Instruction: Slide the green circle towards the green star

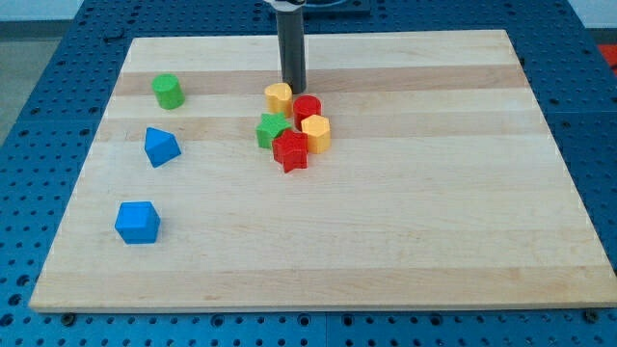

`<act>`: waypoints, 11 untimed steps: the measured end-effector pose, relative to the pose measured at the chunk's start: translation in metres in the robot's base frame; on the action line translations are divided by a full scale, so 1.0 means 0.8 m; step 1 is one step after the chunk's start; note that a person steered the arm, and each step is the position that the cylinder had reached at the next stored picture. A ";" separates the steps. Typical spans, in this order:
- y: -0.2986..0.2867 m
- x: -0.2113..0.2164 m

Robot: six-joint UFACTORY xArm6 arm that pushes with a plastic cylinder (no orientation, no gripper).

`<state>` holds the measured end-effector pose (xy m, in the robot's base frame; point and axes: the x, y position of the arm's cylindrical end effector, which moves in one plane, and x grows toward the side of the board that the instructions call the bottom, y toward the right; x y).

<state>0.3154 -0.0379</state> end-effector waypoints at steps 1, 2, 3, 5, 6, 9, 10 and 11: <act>0.000 0.007; 0.000 0.012; 0.000 0.028; -0.010 -0.007; -0.049 -0.033; -0.240 -0.079; -0.284 -0.060; -0.278 -0.027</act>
<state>0.2941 -0.2602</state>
